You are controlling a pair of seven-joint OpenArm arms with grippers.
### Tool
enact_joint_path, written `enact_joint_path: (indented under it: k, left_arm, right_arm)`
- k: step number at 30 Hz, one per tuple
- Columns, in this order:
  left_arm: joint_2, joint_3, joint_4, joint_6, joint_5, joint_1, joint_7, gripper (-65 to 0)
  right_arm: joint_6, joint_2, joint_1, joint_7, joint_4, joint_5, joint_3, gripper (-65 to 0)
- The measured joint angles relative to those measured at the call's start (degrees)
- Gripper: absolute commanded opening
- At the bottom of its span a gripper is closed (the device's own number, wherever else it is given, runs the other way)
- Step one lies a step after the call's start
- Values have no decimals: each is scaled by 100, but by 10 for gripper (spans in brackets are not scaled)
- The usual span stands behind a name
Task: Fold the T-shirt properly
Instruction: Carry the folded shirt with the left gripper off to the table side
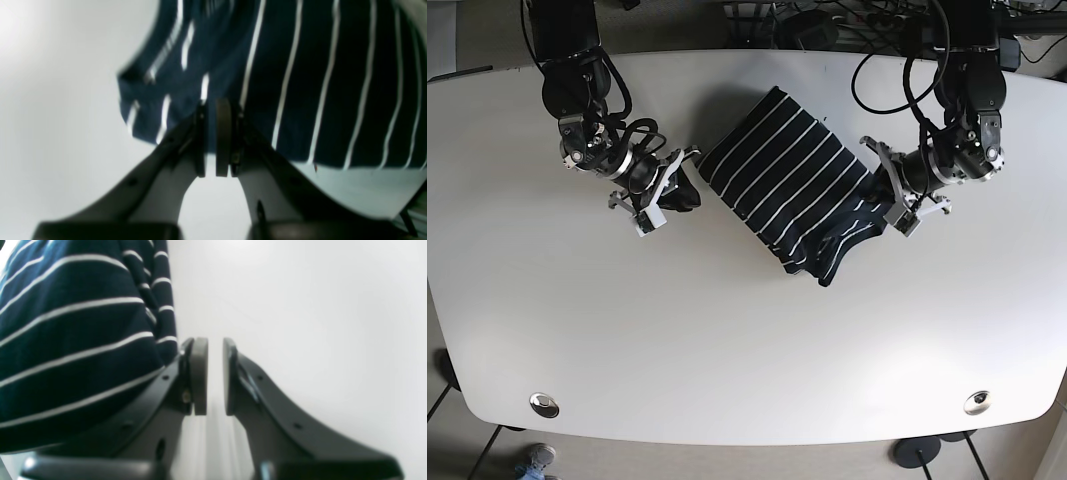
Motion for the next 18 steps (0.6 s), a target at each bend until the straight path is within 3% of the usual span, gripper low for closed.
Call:
enact_joint_path:
  k: [5,9,13,15,18]
  left_arm:
    - [184,20,-850,0,-24,-105,-149,-626]
    - [138,334,-2201,4,-55,-1132,-697,-626]
    - [175,833,-3458,2,-24,-2229,-1078,-626]
    - [138,1091,-4041,13,-9,-2782,-1379,-626]
    - [146,1266,-4284,24,-15,-3261,-1427,-626]
  right_arm:
    - [11,-13,-4,-7,0,0,-4,-583]
    - [11,-42,-251,11,0,2,-7,-583]
    - [9,-70,-356,166,44,66,-627,-585]
    - [9,-232,-452,72,153,35,-785,-585]
    - [-13,-494,-584,-28,286,-7,-826,-585]
